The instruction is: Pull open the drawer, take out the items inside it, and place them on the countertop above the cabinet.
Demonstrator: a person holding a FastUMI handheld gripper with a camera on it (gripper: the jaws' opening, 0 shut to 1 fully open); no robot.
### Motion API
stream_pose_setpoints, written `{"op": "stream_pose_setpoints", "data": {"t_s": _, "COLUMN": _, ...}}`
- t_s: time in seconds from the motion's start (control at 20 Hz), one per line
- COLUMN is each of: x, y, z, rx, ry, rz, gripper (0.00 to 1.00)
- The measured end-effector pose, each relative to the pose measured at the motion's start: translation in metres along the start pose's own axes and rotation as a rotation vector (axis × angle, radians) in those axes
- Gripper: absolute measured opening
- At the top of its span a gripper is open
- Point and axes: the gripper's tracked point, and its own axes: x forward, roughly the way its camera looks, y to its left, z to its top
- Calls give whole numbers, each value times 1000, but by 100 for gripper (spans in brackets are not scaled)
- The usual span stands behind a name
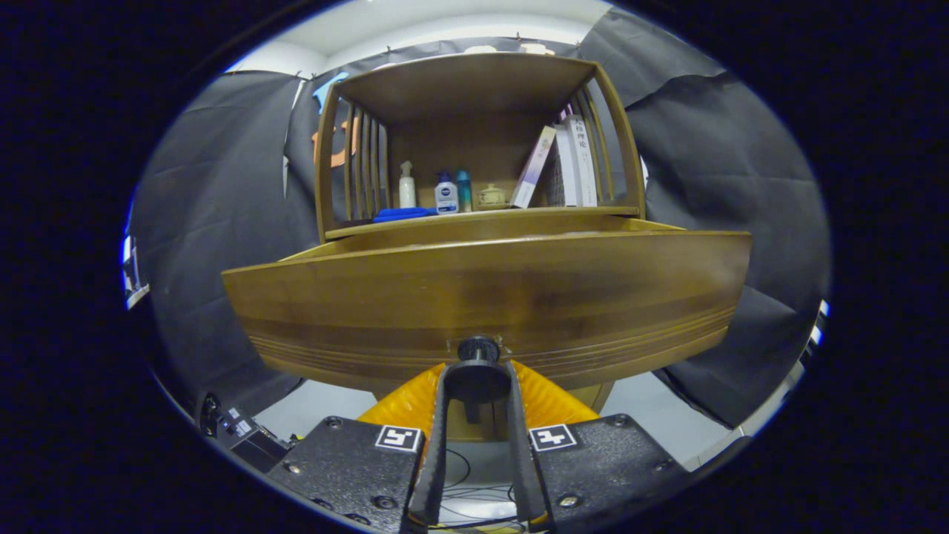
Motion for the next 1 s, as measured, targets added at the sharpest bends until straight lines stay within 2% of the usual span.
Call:
{"op": "stream_pose_setpoints", "data": {"t_s": 0.2, "x": -3, "y": -1, "z": -1, "rx": -5, "ry": 39, "rz": -12, "gripper": 40}}
{"op": "stream_pose_setpoints", "data": {"t_s": 0.25, "x": -6, "y": -3, "z": 4, "rx": 1, "ry": 23, "rz": -13, "gripper": 46}}
{"op": "stream_pose_setpoints", "data": {"t_s": 0.55, "x": -45, "y": -14, "z": 59, "rx": 3, "ry": -57, "rz": -17, "gripper": 100}}
{"op": "stream_pose_setpoints", "data": {"t_s": 0.75, "x": -55, "y": -20, "z": 113, "rx": 18, "ry": -68, "rz": -19, "gripper": 100}}
{"op": "stream_pose_setpoints", "data": {"t_s": 0.9, "x": -46, "y": -20, "z": 155, "rx": 24, "ry": -27, "rz": -35, "gripper": 100}}
{"op": "stream_pose_setpoints", "data": {"t_s": 1.0, "x": -34, "y": -14, "z": 178, "rx": 31, "ry": 5, "rz": -18, "gripper": 100}}
